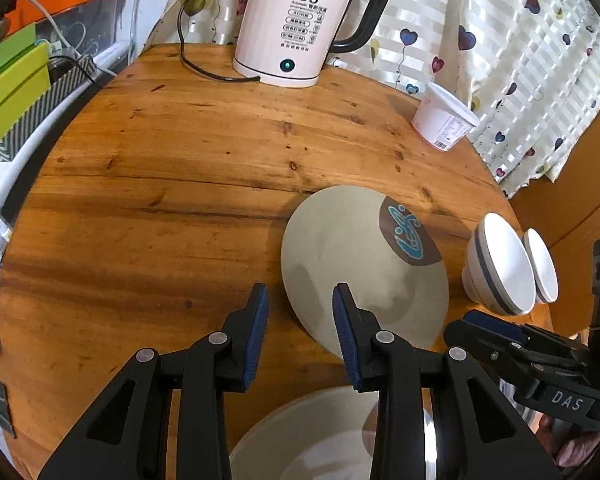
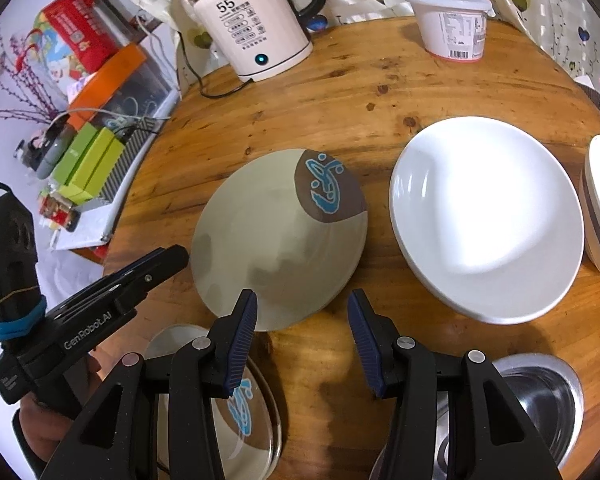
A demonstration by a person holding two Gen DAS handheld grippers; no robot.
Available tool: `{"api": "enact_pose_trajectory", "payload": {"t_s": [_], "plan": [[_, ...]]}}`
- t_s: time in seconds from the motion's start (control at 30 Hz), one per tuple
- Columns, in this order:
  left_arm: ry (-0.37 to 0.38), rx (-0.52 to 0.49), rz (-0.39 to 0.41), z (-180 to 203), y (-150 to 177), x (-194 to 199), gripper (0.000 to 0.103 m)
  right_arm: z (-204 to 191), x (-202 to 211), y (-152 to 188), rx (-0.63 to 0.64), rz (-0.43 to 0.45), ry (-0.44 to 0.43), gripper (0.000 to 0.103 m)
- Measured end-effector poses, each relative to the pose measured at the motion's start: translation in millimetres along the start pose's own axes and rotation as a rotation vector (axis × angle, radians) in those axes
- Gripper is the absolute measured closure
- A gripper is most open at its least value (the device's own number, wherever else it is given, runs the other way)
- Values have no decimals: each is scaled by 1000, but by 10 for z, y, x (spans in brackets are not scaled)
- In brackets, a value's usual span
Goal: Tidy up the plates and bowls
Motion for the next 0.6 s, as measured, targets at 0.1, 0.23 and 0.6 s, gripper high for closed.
{"api": "enact_pose_trajectory", "payload": {"t_s": [0.1,0.23,0.6], "plan": [[4,-1,-12,1,-18,-64,69,11,-43,-21,-10,-9,7,55],[11,0,-27,-2,-44,-140,69,26,-105,-45,-21,-22,12,55],[24,9,-50,-33,-69,-292,69,75,-250,-80,-49,-44,35,55]]}}
Point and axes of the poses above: each gripper's, at about its wrist camera, not at the fingertips, and x roughly against the way its jaws point, z to its right, y to its underside, the point moved 6 cm from there along -x, roughly the way its jaws point, and after that the axes turned 6 degrees about y, right-handed, at the moved point
